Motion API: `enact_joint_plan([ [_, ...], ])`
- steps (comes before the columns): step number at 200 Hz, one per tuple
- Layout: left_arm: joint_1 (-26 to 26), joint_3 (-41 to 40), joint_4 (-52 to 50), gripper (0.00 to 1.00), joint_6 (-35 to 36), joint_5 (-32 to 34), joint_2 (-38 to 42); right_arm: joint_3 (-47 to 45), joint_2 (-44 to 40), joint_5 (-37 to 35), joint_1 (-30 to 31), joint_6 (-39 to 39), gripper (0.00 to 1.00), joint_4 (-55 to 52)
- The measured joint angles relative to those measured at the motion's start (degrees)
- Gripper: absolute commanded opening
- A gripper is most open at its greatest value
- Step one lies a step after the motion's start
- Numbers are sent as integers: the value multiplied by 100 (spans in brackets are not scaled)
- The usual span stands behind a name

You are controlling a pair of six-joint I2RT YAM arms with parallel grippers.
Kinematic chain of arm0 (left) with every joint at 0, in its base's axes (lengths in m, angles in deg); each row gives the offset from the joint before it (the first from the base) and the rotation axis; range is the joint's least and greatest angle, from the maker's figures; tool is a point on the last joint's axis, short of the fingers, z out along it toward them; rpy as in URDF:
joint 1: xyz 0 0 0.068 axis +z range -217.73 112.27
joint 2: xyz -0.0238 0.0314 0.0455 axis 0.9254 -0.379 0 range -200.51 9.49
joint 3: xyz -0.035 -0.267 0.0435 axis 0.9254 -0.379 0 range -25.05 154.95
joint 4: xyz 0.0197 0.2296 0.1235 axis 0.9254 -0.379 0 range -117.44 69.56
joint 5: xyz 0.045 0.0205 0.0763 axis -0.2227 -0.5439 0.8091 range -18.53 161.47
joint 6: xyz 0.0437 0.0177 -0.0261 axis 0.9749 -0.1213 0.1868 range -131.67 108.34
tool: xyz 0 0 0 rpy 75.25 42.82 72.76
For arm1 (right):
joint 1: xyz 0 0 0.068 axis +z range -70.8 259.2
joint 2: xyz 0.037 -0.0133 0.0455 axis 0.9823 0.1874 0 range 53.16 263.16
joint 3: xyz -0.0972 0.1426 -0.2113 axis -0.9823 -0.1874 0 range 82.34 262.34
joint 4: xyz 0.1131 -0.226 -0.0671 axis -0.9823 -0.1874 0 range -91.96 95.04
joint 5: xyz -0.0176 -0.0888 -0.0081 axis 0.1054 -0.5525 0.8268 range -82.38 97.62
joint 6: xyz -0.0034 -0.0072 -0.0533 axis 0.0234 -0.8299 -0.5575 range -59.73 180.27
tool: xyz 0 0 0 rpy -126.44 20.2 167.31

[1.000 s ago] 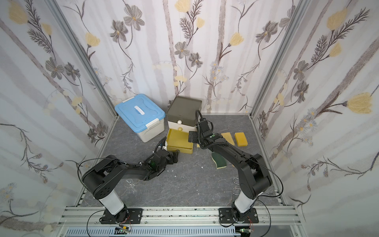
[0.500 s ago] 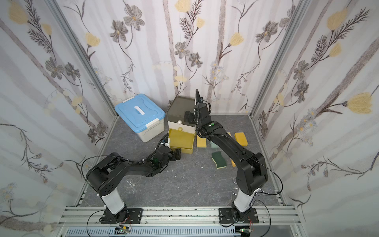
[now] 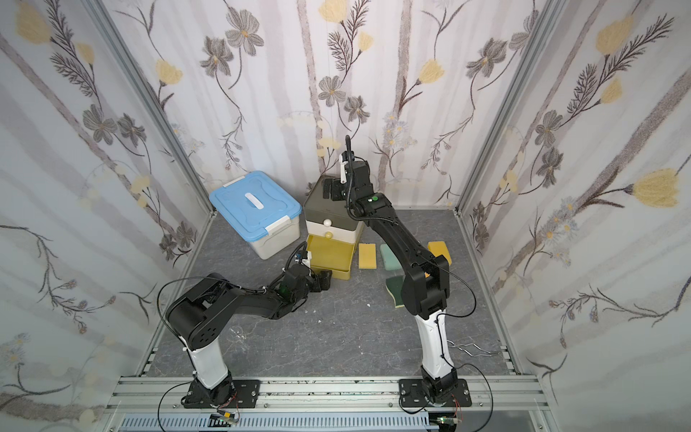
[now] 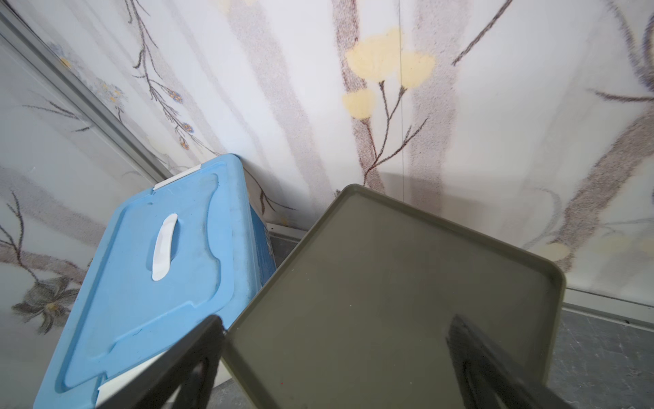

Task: Take the sponge out of the drawer
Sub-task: Close the drawer of the storage box.

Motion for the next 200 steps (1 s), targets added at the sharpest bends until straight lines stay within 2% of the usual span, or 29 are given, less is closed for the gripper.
enact_joint_plan([
  [76, 227, 407, 313, 96, 15, -446, -243, 76, 396, 520, -70, 98, 100, -800],
  [168, 520, 1307, 319, 96, 144, -909, -855, 98, 468, 533, -109, 118, 100, -809],
  [200, 555, 1386, 509, 97, 70, -1106, -1056, 103, 485, 522, -127, 116, 100, -807],
])
